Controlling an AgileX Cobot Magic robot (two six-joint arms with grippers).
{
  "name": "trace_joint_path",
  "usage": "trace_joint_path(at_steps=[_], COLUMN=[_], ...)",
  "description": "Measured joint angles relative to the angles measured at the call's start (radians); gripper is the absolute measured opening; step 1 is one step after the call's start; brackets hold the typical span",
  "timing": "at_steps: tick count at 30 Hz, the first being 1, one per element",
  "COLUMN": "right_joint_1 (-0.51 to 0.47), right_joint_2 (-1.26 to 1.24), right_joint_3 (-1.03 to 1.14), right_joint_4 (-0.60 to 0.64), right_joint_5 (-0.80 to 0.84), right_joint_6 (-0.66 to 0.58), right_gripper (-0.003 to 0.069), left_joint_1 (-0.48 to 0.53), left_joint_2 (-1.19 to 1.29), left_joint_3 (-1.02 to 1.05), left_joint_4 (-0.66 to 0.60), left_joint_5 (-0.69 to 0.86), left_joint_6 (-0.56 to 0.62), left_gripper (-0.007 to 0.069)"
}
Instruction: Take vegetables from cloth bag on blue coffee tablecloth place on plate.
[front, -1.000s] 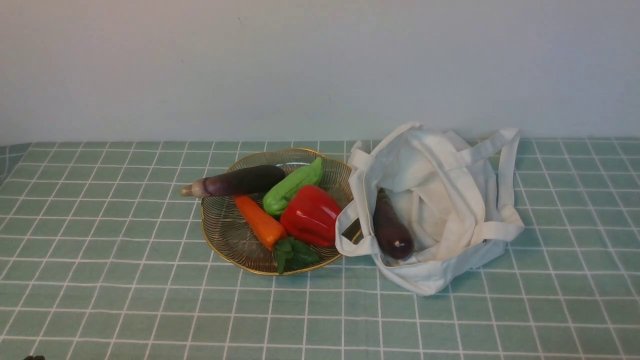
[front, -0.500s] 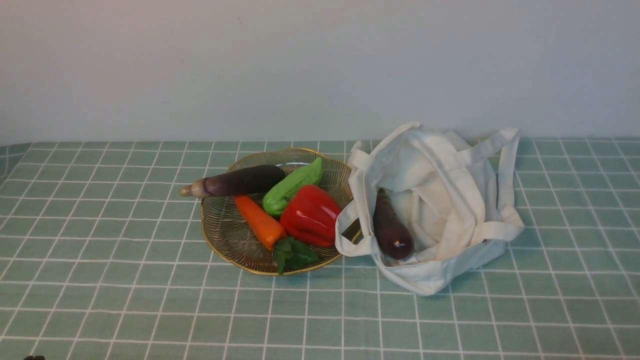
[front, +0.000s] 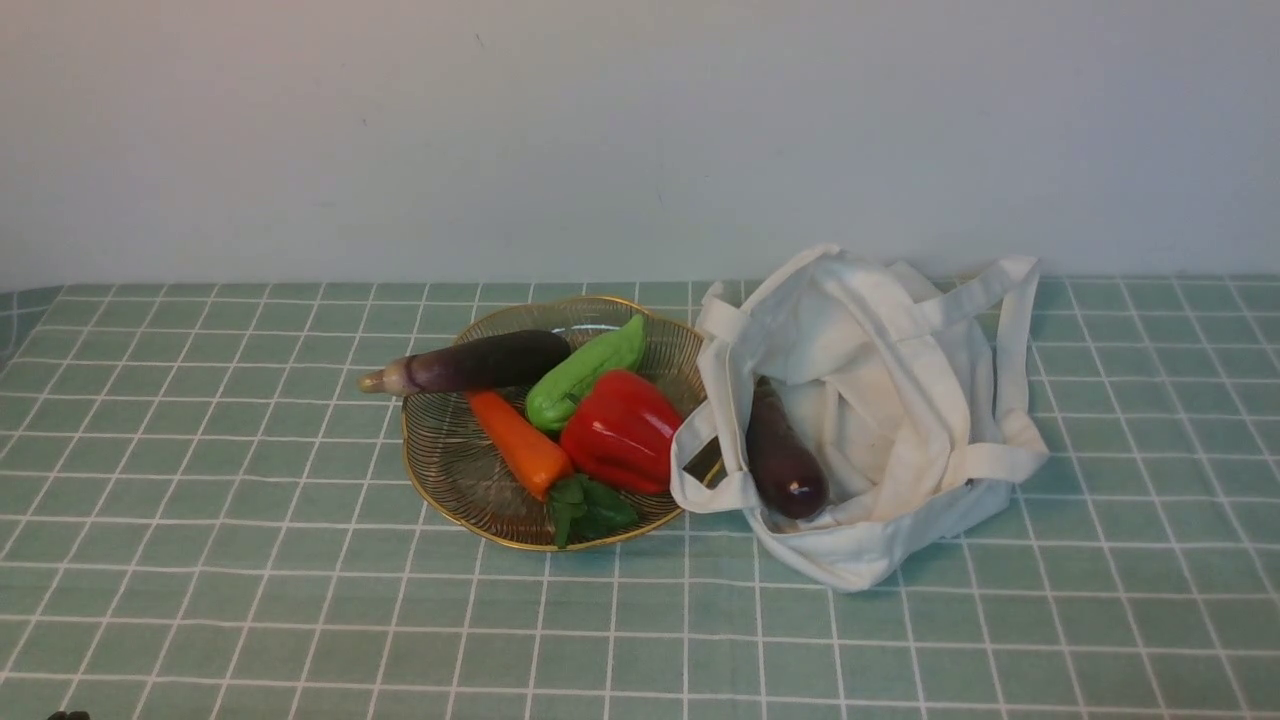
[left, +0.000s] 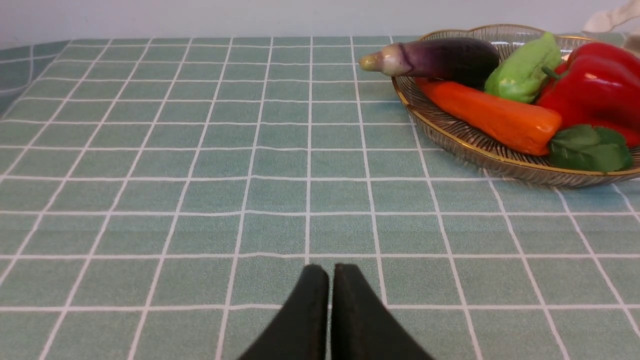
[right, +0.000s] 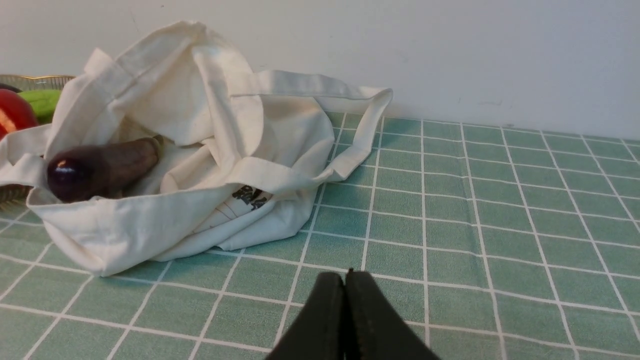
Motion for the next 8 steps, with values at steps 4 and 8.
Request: trace_joint_path(at_steps=[4, 8], right_joint_1=[0.0, 0.0], right_joint_2=[0.0, 0.0], right_joint_3=[0.0, 0.0], right_joint_4=[0.0, 0.0], right_joint_5=[0.0, 0.0], right_joint_6=[-0.001, -0.002], right_gripper=[-0.0015, -0.0015], left_joint_1=[0.0, 0.0], left_joint_2=[0.0, 0.0], left_joint_3=[0.0, 0.0], left_joint_4=[0.0, 0.0], left_joint_5=[0.0, 0.0], left_joint_6=[0.0, 0.0], left_gripper=[-0.0004, -0.0004])
